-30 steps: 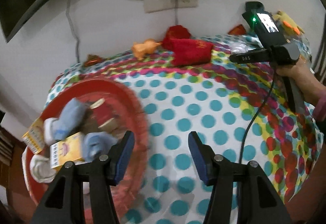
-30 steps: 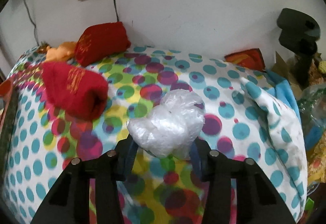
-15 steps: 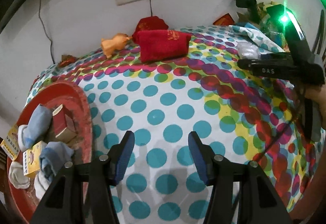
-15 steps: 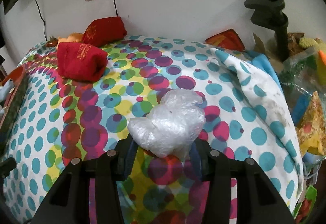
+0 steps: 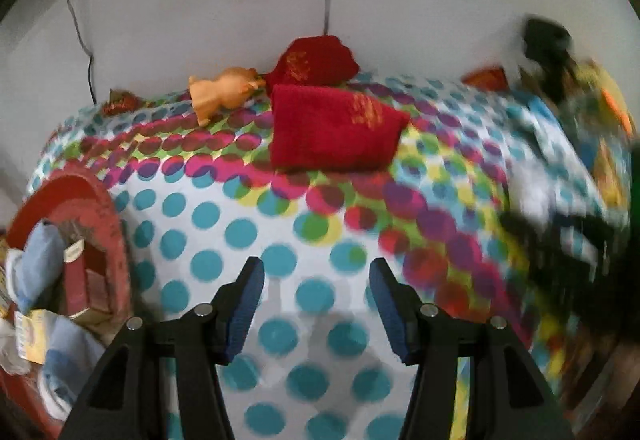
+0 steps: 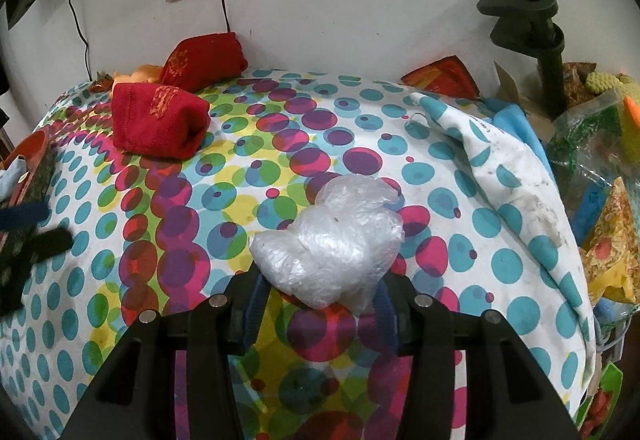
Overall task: Organize objects
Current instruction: 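Move the left gripper to the red fabric pouch and grasp it, then carry the red pouch with the left gripper over the red tray, then lower the red pouch onto the tray and open the left gripper, then carry the plastic bag with the right gripper over the red tray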
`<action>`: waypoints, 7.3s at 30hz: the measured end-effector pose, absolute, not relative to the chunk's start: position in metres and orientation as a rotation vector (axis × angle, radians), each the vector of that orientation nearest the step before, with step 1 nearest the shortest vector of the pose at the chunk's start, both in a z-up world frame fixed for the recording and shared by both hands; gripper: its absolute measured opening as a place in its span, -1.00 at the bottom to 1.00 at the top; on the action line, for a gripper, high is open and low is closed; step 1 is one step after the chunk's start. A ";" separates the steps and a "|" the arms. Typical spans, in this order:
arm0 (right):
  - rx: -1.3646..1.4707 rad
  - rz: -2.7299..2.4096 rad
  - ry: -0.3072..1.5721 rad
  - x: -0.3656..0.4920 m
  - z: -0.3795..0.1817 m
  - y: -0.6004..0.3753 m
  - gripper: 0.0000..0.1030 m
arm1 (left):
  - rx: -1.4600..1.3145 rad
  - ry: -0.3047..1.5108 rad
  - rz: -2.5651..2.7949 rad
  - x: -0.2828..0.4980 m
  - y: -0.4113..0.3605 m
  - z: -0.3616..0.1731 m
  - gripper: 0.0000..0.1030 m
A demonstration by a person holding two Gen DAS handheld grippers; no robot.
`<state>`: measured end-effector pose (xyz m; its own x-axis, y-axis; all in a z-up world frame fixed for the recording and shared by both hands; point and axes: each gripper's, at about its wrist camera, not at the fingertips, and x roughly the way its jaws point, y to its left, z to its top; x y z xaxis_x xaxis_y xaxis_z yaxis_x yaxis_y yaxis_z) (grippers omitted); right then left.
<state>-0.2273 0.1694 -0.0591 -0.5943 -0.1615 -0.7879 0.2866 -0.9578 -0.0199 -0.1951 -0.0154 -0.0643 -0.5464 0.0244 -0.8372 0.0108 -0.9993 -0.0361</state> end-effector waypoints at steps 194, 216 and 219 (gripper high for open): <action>1.267 -2.599 0.151 -0.198 -0.058 0.172 -0.25 | -1.404 0.017 3.213 -0.042 -0.269 -0.015 0.37; 1.050 -2.198 0.331 -0.111 0.021 -0.101 -0.24 | -1.356 -0.118 3.210 0.005 -0.279 -0.001 0.37; 1.058 -2.173 0.356 -0.113 0.017 -0.130 -0.24 | -1.354 -0.165 3.206 0.007 -0.285 0.003 0.37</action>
